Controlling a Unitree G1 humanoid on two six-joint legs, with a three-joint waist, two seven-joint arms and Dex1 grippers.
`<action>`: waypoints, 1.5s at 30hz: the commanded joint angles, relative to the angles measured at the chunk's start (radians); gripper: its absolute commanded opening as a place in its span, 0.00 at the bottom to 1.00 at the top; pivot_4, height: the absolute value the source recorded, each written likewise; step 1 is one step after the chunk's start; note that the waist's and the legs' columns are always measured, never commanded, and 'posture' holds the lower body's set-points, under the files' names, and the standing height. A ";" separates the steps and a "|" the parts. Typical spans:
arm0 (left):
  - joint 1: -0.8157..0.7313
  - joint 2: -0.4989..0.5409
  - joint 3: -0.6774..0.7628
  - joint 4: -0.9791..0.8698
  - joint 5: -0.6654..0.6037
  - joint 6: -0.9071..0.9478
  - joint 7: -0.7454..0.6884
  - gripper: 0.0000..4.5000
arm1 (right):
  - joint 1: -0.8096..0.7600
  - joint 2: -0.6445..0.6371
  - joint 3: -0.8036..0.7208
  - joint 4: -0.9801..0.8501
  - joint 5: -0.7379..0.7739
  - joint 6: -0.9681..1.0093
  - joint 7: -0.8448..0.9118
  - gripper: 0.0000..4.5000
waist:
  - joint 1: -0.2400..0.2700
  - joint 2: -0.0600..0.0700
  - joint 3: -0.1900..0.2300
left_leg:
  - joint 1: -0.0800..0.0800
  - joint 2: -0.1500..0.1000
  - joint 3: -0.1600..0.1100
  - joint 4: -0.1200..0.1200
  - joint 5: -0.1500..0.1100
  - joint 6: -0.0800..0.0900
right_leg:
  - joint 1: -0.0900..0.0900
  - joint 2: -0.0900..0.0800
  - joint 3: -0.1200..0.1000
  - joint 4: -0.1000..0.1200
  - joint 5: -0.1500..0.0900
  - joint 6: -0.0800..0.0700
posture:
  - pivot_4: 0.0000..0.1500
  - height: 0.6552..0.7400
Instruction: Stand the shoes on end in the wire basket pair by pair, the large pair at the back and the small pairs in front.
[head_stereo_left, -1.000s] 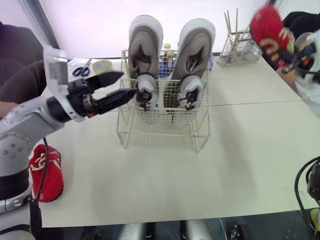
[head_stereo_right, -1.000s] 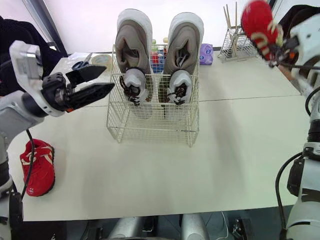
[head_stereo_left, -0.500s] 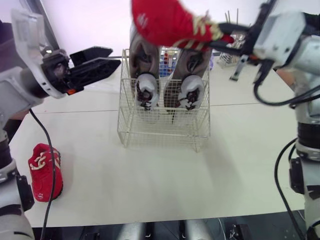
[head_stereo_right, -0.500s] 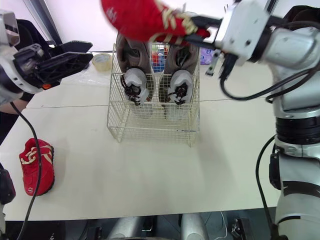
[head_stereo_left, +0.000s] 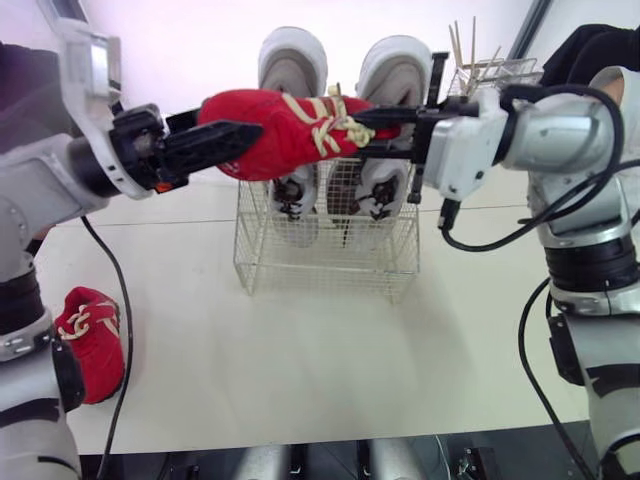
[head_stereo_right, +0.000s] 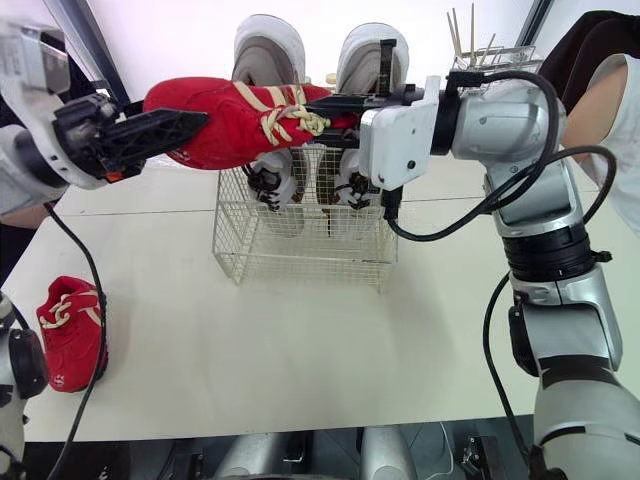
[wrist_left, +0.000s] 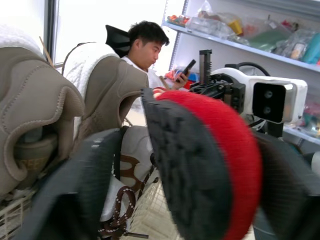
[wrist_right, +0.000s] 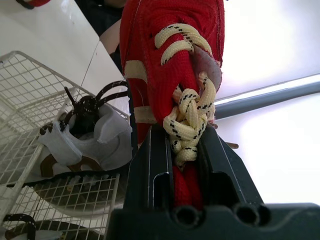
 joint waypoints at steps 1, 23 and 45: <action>-0.004 0.000 0.017 -0.021 -0.006 0.000 0.000 0.43 | -0.044 0.006 -0.023 -0.024 0.009 -0.021 -0.004 0.02 | -0.001 0.000 0.000 | 0.000 0.000 0.000 0.000 0.000 0.000 | 0.000 0.000 0.000 0.000 0.000 0.000 | 1.00 1.00; 0.163 -0.203 0.158 -0.111 -0.280 -0.116 0.317 0.06 | 0.123 -0.060 -0.558 -0.092 1.011 1.350 -0.275 0.99 | 0.022 -0.001 0.000 | 0.000 0.000 -0.001 0.000 -0.005 0.004 | 0.001 -0.001 0.000 -0.001 0.000 -0.001 | 1.00 1.00; 0.198 -0.310 0.046 -0.194 -0.333 -0.230 0.420 0.06 | 0.109 0.408 -0.429 -0.203 1.187 1.234 -0.615 0.99 | 0.017 -0.001 -0.001 | -0.001 0.000 -0.001 0.001 0.000 0.000 | 0.000 0.000 0.001 0.000 0.000 0.000 | 1.00 1.00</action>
